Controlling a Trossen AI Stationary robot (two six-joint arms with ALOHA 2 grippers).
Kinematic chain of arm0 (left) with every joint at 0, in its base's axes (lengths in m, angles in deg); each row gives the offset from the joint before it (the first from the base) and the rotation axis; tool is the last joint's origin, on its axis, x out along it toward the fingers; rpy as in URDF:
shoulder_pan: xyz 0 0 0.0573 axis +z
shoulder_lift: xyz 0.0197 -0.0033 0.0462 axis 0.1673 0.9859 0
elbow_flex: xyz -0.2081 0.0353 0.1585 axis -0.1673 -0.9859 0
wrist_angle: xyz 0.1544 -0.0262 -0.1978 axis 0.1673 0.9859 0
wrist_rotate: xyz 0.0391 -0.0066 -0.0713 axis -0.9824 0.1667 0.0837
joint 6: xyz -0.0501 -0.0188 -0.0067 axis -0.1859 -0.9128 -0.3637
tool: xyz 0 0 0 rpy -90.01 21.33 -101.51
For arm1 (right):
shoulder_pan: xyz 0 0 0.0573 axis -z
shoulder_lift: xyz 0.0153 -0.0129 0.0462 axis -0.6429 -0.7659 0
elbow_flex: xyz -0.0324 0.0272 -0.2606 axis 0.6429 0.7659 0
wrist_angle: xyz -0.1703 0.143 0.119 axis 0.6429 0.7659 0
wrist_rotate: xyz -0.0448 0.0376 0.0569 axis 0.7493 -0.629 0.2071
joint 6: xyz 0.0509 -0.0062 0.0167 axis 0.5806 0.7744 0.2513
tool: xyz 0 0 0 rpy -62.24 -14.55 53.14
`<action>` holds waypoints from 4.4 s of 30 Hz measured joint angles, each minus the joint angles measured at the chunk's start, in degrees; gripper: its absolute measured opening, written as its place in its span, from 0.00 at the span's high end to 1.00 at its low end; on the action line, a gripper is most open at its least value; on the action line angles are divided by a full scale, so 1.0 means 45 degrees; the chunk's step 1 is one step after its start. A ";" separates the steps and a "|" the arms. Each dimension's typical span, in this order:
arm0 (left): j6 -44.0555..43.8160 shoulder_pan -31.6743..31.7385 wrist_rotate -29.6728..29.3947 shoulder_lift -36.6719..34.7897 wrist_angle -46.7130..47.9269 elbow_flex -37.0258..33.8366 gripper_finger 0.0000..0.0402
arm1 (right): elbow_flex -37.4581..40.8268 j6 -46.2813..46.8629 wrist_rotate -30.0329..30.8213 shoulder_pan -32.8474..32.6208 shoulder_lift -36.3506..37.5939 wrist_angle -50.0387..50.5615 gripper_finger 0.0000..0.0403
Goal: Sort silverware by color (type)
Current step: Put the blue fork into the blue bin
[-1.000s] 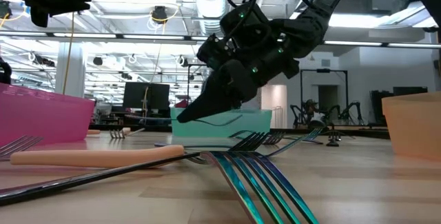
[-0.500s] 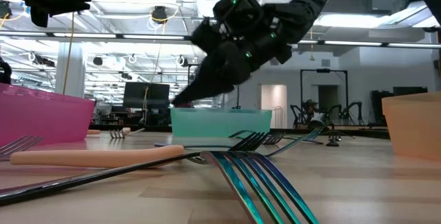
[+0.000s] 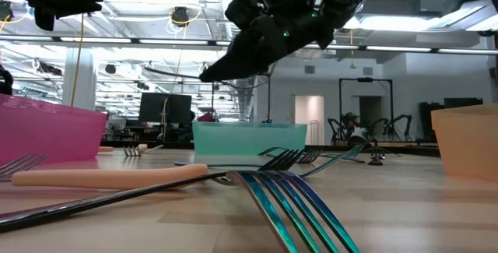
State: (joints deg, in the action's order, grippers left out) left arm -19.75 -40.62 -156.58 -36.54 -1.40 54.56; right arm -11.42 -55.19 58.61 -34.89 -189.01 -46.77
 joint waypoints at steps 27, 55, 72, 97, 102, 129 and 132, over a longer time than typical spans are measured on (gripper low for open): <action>0.0000 0.0002 0.0029 0.0000 0.0005 0.0000 0.72 | 0.0013 -0.0137 0.0018 0.2550 0.0283 0.0127 0.93; 0.0005 0.0003 0.0028 0.0000 0.0065 0.0000 0.72 | 0.0013 -0.1018 -0.0041 0.5337 0.0268 0.0640 0.93; 0.0002 0.0003 -0.0094 0.0000 0.0107 0.0000 0.72 | -0.1264 -0.2004 0.0380 0.5989 0.0244 0.3664 0.93; -0.0039 0.0000 -0.0191 0.0000 0.0126 0.0000 0.72 | -0.2294 -0.2778 0.1203 0.5868 0.0234 0.4731 0.93; -0.0053 0.0002 -0.0198 0.0000 0.0126 0.0000 0.72 | -0.2298 -0.2266 0.0982 0.5908 -0.0239 0.4452 0.93; -0.0053 0.0001 -0.0211 0.0005 0.0147 0.0000 0.72 | -0.2007 -0.0947 -0.2840 0.6937 -0.1645 0.2414 0.93; -0.0053 -0.0001 -0.0209 0.0005 0.0151 0.0000 0.72 | -0.2104 -0.0945 -0.2822 0.7005 -0.1640 0.2275 0.93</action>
State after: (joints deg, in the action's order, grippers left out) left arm -19.99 -40.63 -157.52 -36.52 -0.72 54.56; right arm -20.89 -59.44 45.91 -3.36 -196.40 -36.53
